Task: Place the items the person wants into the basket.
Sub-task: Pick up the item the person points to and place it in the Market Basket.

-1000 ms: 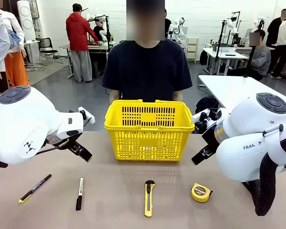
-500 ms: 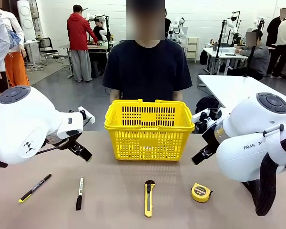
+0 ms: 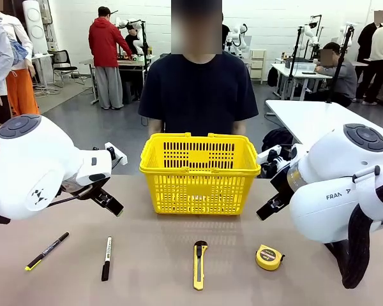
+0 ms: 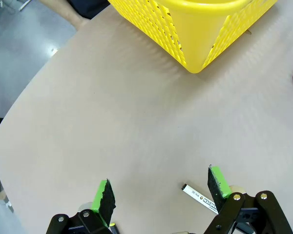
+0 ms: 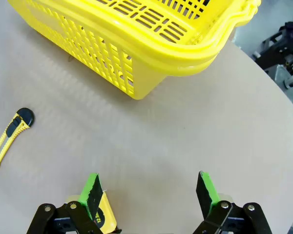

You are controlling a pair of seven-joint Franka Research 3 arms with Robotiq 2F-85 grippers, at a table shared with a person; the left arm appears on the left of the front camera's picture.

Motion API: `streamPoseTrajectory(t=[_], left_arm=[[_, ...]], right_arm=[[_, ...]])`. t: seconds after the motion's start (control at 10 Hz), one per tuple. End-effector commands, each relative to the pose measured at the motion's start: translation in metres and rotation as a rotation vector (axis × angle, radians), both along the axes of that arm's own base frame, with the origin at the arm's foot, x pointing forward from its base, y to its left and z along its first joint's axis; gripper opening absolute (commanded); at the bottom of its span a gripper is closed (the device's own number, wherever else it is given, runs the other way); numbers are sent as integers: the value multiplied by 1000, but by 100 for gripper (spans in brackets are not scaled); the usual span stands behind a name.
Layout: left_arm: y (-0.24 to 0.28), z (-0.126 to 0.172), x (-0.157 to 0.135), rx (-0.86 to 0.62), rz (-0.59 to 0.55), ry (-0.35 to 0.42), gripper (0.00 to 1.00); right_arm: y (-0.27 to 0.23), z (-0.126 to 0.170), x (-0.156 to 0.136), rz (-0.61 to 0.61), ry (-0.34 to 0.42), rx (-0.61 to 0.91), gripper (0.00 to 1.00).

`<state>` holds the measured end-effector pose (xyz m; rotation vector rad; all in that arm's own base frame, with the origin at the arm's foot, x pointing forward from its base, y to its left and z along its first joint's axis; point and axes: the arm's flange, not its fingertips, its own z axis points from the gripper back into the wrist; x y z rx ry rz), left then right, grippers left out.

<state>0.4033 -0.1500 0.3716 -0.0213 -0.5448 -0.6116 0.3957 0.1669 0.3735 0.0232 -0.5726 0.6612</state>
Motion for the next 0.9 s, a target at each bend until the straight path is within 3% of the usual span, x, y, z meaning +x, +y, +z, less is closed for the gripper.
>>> streamPoseTrajectory(t=[0.0,0.2,0.3,0.5,0.8], left_arm=[[0,0,0,0,0,0,100],[0,0,0,0,0,0,100],[9,43,-23,46,5,-56,100],[35,134,-55,71,-39,-59,100],[44,232,-90,131,-45,-112,100]], right_arm=[[0,0,0,0,0,0,100],[0,0,0,0,0,0,100],[-4,29,-18,24,3,19,100],[-22,120,-76,-47,44,-47,100],[-16,217,-155,-63,-38,-109,100]])
